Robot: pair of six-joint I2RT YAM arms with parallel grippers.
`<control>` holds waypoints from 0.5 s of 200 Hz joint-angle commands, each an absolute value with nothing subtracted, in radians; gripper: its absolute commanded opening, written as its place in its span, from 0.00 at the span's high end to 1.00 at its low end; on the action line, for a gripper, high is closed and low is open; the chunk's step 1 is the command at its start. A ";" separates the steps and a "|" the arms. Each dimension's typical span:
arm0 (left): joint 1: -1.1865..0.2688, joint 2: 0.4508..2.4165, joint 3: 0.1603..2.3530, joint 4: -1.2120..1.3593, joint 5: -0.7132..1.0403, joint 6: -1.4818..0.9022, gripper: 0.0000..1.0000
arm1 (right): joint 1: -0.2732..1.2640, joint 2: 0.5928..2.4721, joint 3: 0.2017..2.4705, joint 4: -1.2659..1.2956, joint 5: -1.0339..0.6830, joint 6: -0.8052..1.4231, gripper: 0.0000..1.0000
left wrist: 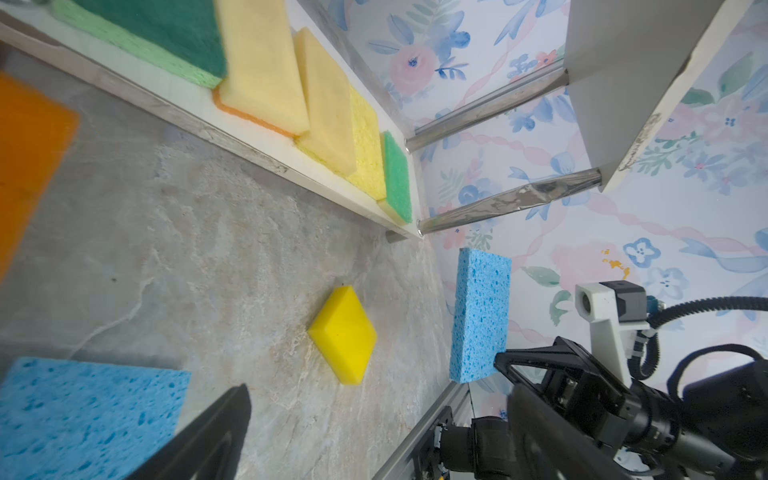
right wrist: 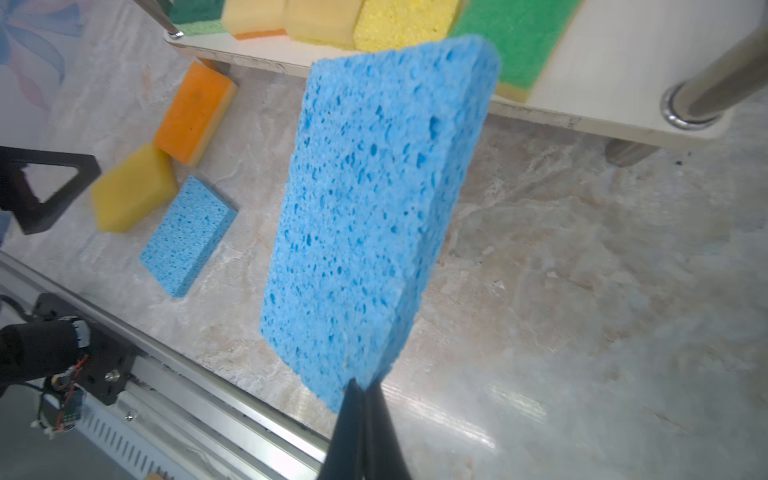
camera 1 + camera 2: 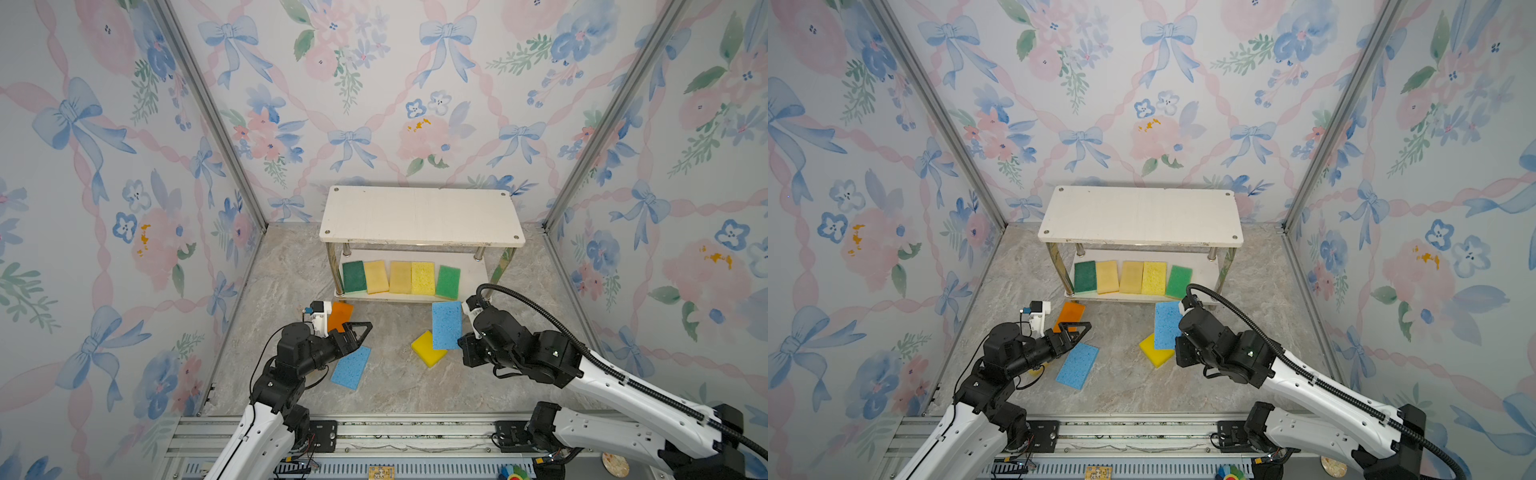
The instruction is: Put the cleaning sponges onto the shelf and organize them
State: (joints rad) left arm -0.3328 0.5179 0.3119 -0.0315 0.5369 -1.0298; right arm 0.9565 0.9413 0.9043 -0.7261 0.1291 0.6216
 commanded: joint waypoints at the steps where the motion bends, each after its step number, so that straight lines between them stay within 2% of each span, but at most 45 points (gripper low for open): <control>1: -0.374 0.546 0.332 0.149 0.612 -1.124 0.02 | 0.943 0.917 0.915 -0.615 -0.014 0.564 1.00; 46: -0.444 0.581 0.302 0.390 0.627 -1.288 0.03 | 0.933 0.945 0.963 -0.579 -0.111 0.540 1.00; 100: -0.521 0.650 0.323 0.441 0.587 -1.299 0.07 | 0.933 0.994 0.968 -0.485 -0.188 0.555 1.00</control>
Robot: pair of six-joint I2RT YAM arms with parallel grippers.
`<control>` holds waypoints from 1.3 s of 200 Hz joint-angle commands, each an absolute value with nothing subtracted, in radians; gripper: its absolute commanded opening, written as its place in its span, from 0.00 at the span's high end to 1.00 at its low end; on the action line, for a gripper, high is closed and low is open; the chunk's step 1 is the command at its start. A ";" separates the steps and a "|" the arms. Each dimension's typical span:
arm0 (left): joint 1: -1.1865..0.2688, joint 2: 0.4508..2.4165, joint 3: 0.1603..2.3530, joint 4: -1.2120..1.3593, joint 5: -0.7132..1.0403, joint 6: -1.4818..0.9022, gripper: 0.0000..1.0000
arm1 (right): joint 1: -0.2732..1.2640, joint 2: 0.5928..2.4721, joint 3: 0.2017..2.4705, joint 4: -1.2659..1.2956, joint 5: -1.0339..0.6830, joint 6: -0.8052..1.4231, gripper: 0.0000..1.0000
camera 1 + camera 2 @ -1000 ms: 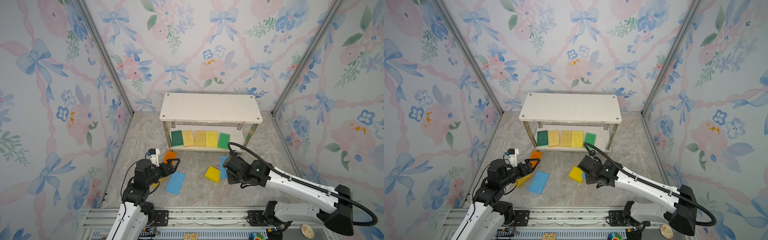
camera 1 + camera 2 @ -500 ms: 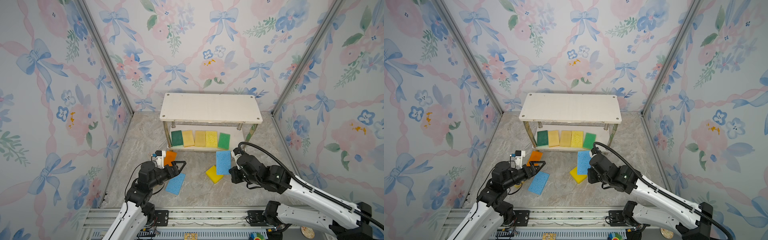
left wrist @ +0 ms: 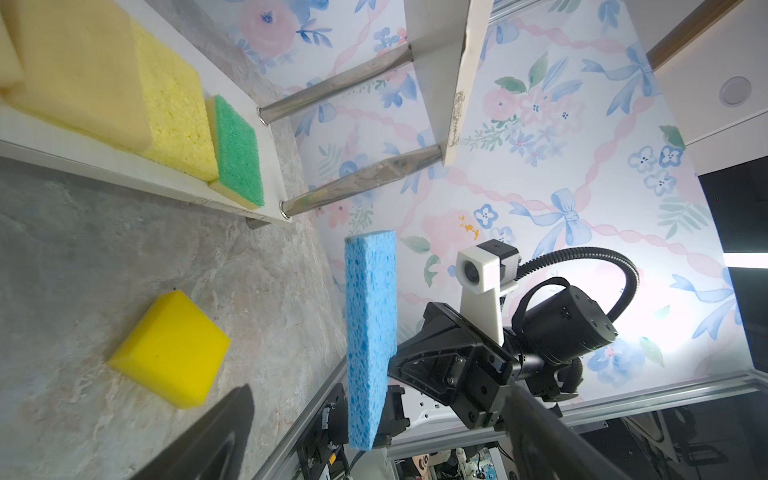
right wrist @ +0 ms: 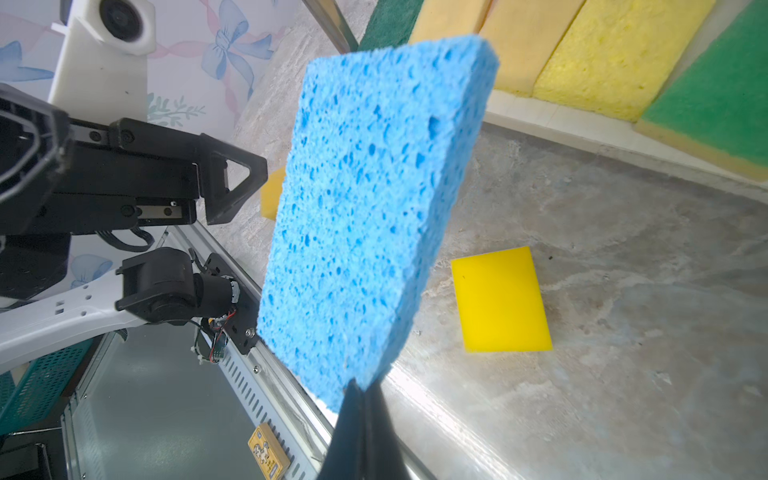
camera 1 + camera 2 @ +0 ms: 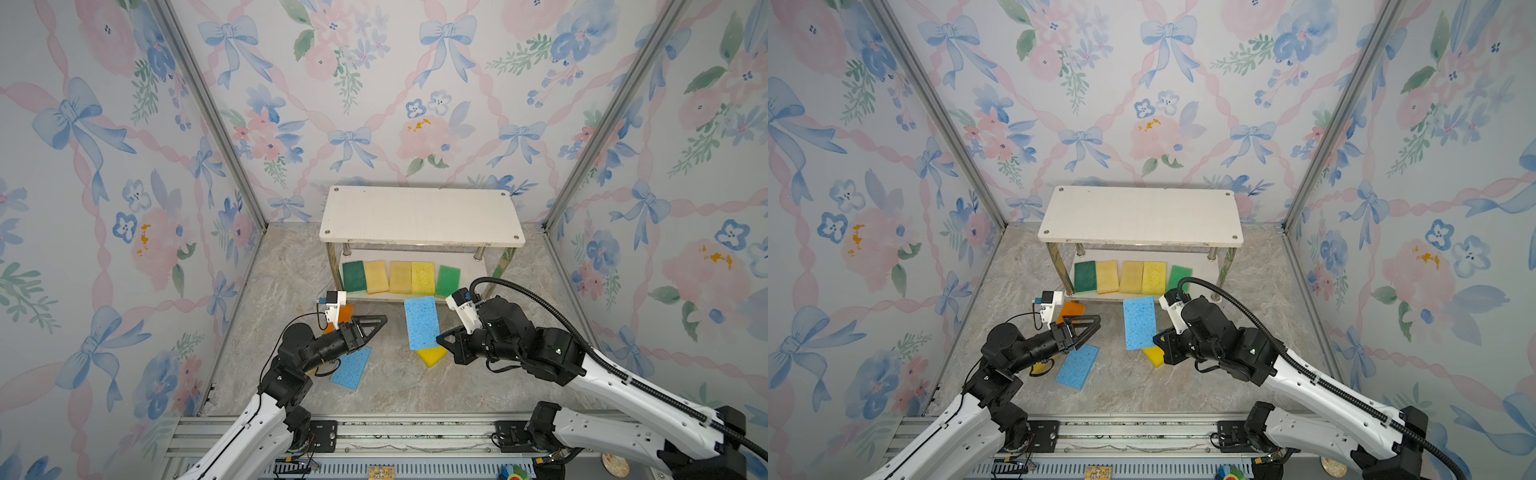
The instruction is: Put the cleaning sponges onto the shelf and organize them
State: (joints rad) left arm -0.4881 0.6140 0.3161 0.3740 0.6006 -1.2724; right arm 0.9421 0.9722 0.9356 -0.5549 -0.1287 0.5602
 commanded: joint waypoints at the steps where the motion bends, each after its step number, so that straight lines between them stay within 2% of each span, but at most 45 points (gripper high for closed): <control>1: -0.523 0.652 0.324 0.443 0.587 -1.299 0.07 | 0.933 0.996 0.967 -0.482 -0.189 0.555 1.00; 37: -0.607 0.737 0.367 0.472 0.553 -1.268 0.17 | 0.937 1.025 0.984 -0.437 -0.230 0.568 1.00; 88: -0.635 0.789 0.383 0.537 0.535 -1.272 0.34 | 0.940 1.053 1.003 -0.440 -0.285 0.569 1.00; 99: -0.641 0.800 0.386 0.552 0.536 -1.270 0.45 | 0.940 1.062 1.003 -0.432 -0.293 0.575 1.00; 124: -0.645 0.801 0.392 0.556 0.531 -1.266 0.81 | 0.943 1.073 1.017 -0.430 -0.292 0.580 1.00; 141: -0.644 0.790 0.398 0.557 0.523 -1.263 0.93 | 0.943 1.072 1.033 -0.432 -0.290 0.587 1.00; 146: -0.645 0.790 0.402 0.556 0.522 -1.260 0.96 | 0.942 1.073 1.038 -0.433 -0.293 0.589 0.94; 154: -0.645 0.788 0.406 0.556 0.523 -1.256 1.00 | 0.942 1.075 1.047 -0.439 -0.296 0.589 0.78; 161: -0.644 0.788 0.408 0.557 0.527 -1.254 1.00 | 0.942 1.075 1.056 -0.446 -0.295 0.588 0.68; 175: -0.644 0.788 0.412 0.557 0.532 -1.252 1.00 | 0.936 1.073 1.063 -0.450 -0.295 0.588 0.62; 260: -0.645 0.770 0.434 0.556 0.555 -1.268 1.00 | 0.878 1.084 1.048 -0.382 -0.346 0.604 0.61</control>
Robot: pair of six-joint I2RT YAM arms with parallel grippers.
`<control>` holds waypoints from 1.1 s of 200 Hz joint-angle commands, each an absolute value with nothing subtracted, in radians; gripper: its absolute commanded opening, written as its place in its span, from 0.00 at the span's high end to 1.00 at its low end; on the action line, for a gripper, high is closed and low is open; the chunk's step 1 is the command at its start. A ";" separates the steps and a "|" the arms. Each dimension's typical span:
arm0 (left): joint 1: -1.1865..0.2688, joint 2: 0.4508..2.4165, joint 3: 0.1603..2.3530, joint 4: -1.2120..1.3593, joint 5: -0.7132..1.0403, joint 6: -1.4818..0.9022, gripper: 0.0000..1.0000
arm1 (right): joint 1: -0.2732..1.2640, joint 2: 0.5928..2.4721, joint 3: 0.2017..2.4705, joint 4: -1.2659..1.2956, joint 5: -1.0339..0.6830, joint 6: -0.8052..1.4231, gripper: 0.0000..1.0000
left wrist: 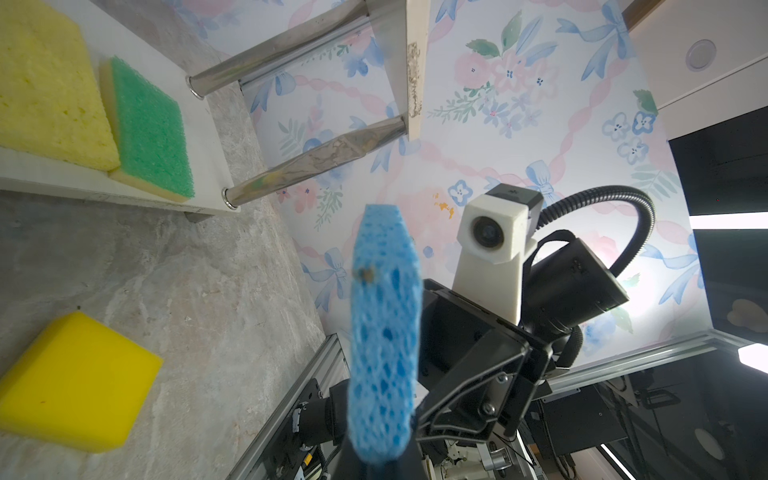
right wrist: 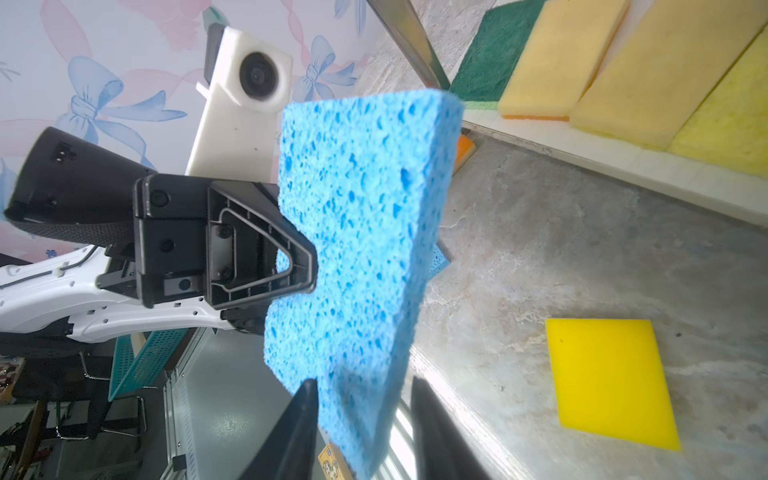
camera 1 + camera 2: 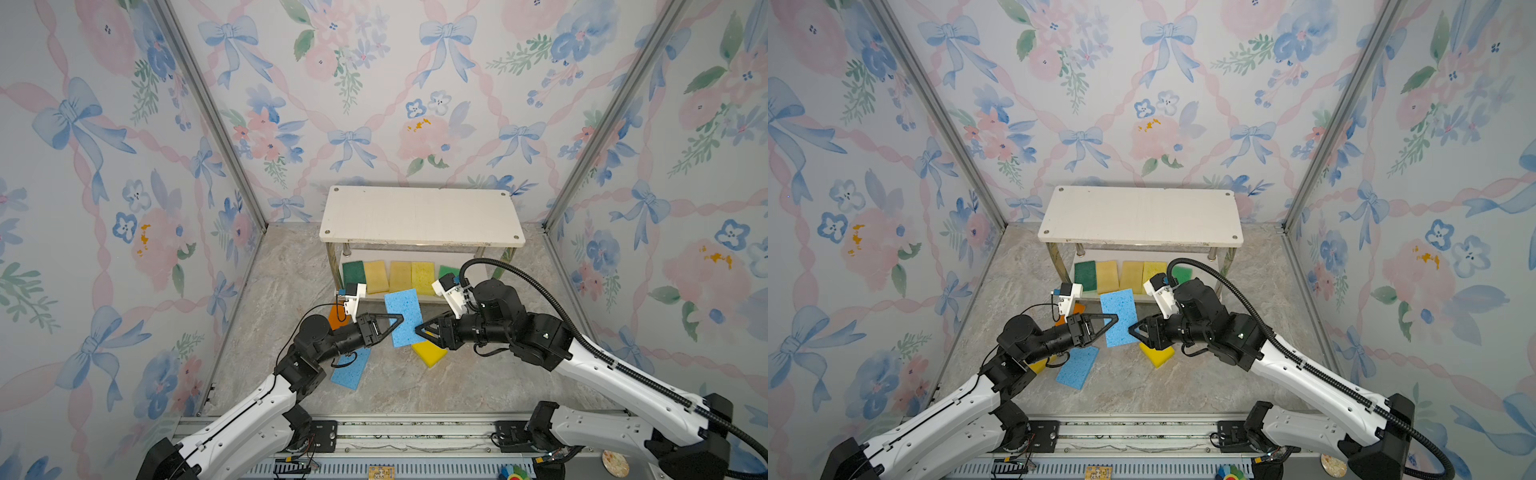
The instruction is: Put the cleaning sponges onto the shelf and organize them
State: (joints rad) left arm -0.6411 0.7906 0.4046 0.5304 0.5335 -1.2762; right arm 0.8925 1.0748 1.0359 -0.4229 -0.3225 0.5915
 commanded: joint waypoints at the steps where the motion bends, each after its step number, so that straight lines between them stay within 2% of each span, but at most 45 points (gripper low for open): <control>1: -0.645 0.770 0.435 0.556 0.554 -1.268 1.00 | 0.878 1.084 1.048 -0.380 -0.348 0.605 0.61; 14: -0.645 0.769 0.434 0.557 0.555 -1.270 1.00 | 0.877 1.085 1.044 -0.352 -0.365 0.618 0.67; 51: -0.643 0.776 0.439 0.556 0.558 -1.270 1.00 | 0.883 1.090 1.058 -0.326 -0.382 0.652 0.93; 69: -0.638 0.771 0.439 0.557 0.558 -1.272 1.00 | 0.883 1.076 1.073 -0.345 -0.368 0.652 1.00; 77: -0.633 0.766 0.440 0.557 0.559 -1.272 0.86 | 0.882 1.069 1.082 -0.356 -0.358 0.652 1.00; 86: -0.621 0.758 0.439 0.557 0.561 -1.274 0.65 | 0.882 1.065 1.100 -0.377 -0.345 0.649 1.00; 102: -0.580 0.720 0.442 0.542 0.577 -1.268 0.38 | 0.878 1.077 1.162 -0.436 -0.312 0.642 1.00; 117: -0.520 0.653 0.457 0.444 0.570 -1.219 0.25 | 0.872 1.102 1.244 -0.507 -0.269 0.631 1.00; 131: -0.462 0.566 0.503 0.190 0.491 -1.096 0.15 | 0.857 1.136 1.329 -0.562 -0.246 0.600 1.00; 147: -0.424 0.499 0.548 -0.078 0.333 -0.992 0.13 | 0.837 1.183 1.420 -0.593 -0.221 0.594 1.00; 159: -0.415 0.468 0.547 -0.162 0.261 -0.974 0.12 | 0.820 1.226 1.481 -0.586 -0.224 0.597 1.00; 220: -0.414 0.521 0.523 -0.230 0.262 -0.887 0.07 | 0.772 1.606 1.915 -0.552 -0.301 0.685 1.00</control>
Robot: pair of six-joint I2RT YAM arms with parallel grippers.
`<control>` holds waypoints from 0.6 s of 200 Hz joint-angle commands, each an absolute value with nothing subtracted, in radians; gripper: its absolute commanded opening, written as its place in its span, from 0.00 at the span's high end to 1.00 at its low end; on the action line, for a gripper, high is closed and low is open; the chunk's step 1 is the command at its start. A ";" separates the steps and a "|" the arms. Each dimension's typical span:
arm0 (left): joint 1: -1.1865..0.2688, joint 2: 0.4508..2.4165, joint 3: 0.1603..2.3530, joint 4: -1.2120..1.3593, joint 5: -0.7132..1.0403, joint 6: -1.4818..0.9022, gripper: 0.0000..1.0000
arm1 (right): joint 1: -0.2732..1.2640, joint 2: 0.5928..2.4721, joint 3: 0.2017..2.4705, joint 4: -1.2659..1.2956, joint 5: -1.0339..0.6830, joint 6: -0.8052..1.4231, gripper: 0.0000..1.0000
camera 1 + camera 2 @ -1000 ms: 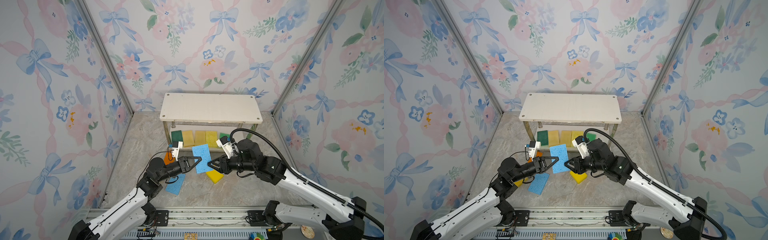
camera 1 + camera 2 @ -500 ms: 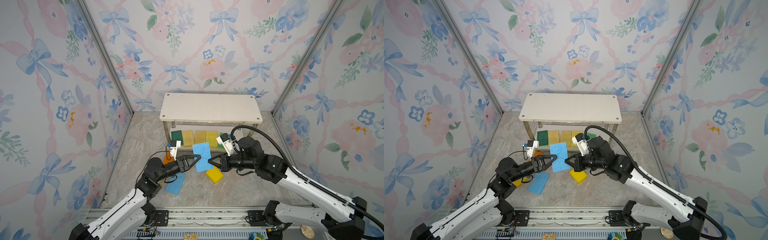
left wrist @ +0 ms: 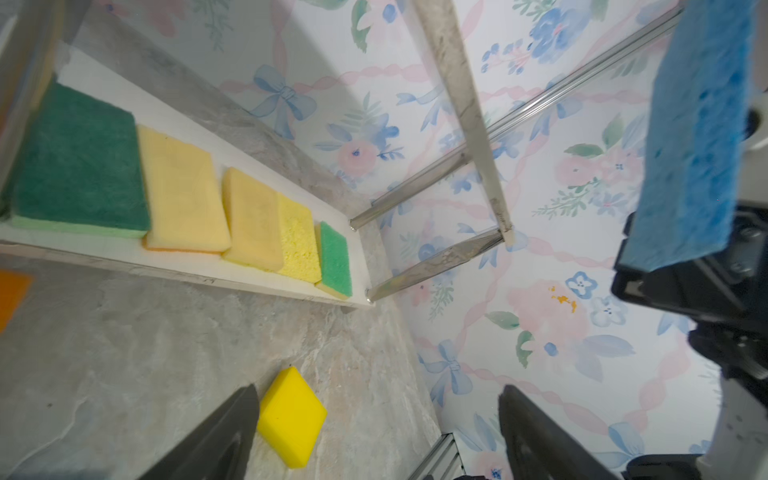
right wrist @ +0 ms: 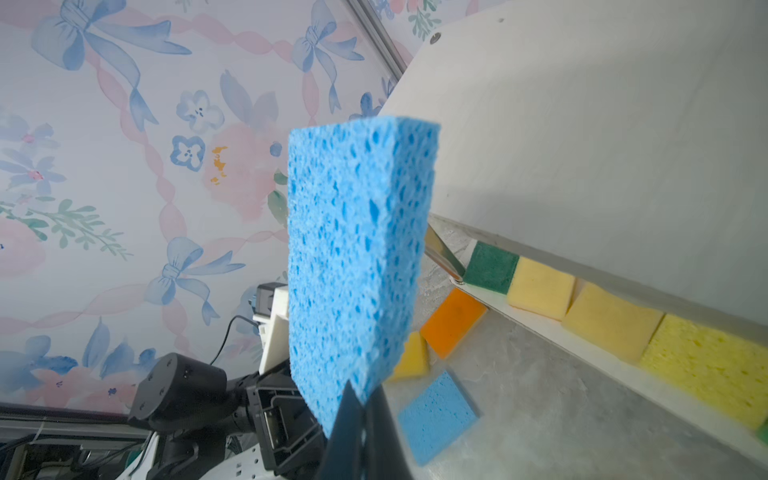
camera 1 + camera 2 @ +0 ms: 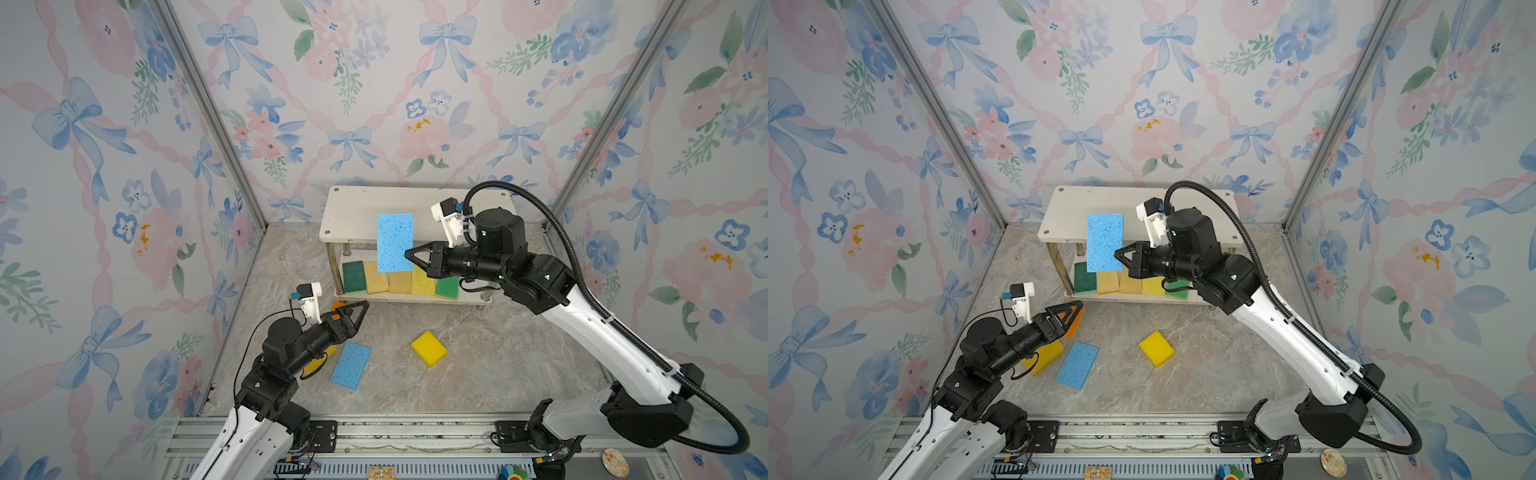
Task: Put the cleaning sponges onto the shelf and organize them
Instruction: 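Carry the blue sponge with the right gripper up onto the top shelf, then lay the blue sponge flat at the top shelf's far corner, open right gripper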
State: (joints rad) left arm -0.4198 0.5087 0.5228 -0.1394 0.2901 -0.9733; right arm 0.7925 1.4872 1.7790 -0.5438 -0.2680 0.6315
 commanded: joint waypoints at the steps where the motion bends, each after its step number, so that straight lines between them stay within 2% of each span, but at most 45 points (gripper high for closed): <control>1: -0.414 0.522 0.523 -0.232 0.261 -0.887 0.07 | 0.771 1.612 1.921 -0.550 -0.301 0.688 1.00; 85: -0.411 0.538 0.513 -0.273 0.271 -0.825 0.03 | 0.748 2.144 2.584 -0.664 -0.405 0.803 1.00; 120: -0.407 0.551 0.516 -0.275 0.280 -0.806 0.02 | 0.749 2.216 2.625 -0.634 -0.435 0.864 1.00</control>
